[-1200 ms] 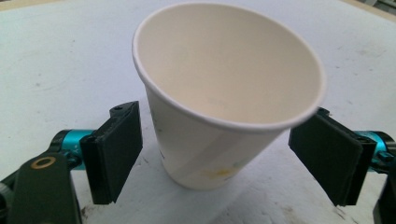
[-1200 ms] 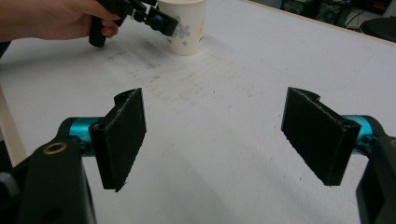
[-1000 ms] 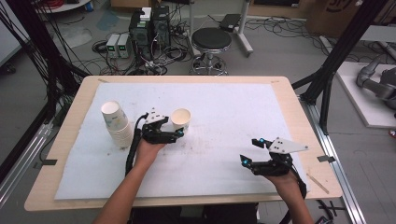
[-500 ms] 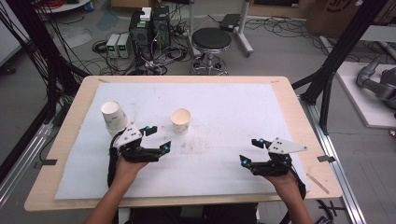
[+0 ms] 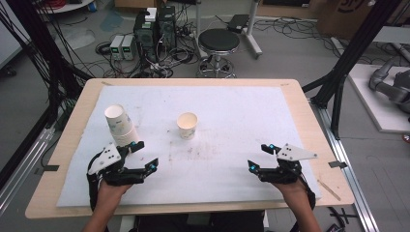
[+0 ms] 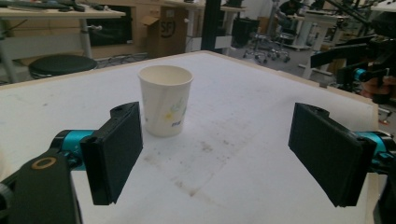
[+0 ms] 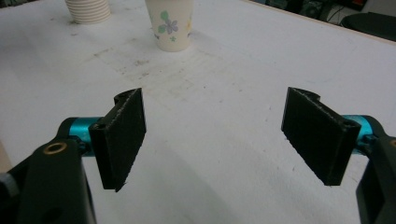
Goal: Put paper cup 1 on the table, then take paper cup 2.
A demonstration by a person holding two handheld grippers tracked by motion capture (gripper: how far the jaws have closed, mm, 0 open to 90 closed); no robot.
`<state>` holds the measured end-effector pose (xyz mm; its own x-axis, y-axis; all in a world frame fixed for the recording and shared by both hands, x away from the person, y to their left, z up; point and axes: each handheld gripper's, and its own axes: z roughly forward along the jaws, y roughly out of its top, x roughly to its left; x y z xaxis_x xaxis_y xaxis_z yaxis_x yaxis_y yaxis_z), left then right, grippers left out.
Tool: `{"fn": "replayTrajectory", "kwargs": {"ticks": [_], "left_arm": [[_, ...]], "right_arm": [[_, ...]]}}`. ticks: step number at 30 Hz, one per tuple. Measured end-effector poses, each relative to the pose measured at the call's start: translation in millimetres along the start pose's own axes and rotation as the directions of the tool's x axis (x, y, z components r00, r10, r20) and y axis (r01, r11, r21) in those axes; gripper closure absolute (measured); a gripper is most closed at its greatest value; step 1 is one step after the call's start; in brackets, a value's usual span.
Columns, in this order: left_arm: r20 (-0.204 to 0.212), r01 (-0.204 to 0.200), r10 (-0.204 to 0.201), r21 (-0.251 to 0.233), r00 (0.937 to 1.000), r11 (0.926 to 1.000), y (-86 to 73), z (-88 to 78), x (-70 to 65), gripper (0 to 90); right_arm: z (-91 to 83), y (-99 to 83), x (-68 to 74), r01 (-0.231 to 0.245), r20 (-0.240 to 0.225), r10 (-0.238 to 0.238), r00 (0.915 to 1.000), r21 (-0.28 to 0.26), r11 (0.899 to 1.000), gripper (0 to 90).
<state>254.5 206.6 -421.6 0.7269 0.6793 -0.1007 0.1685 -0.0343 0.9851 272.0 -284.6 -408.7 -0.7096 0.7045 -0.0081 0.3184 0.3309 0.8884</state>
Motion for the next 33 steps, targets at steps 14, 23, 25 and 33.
{"fn": "replayTrajectory", "kwargs": {"ticks": [14,23,25,33], "left_arm": [[-0.053,0.014,-0.015,-0.017,0.9985,0.9998,-5.5,-14.5,6.3,18.0],[-0.063,0.015,-0.017,-0.039,0.9979,0.9991,-2.1,-18.2,7.5,18.1],[-0.071,0.016,-0.019,-0.047,0.9973,0.9988,-1.1,-20.1,8.2,18.2],[-0.108,0.016,-0.023,-0.062,0.9939,0.9979,2.6,-27.0,10.2,18.3]], "right_arm": [[-3.9,-4.4,-0.6,-0.012,0.029,0.012,0.9995,-0.006,1.000,22.6],[-4.6,-4.5,-1.5,-0.020,0.031,0.020,0.9993,-0.008,1.000,22.6],[-4.5,-4.3,-1.5,-0.020,0.033,0.020,0.9993,-0.009,1.000,22.6],[-5.4,-3.8,0.3,-0.007,0.028,0.008,0.9996,-0.005,1.000,22.6]]}}
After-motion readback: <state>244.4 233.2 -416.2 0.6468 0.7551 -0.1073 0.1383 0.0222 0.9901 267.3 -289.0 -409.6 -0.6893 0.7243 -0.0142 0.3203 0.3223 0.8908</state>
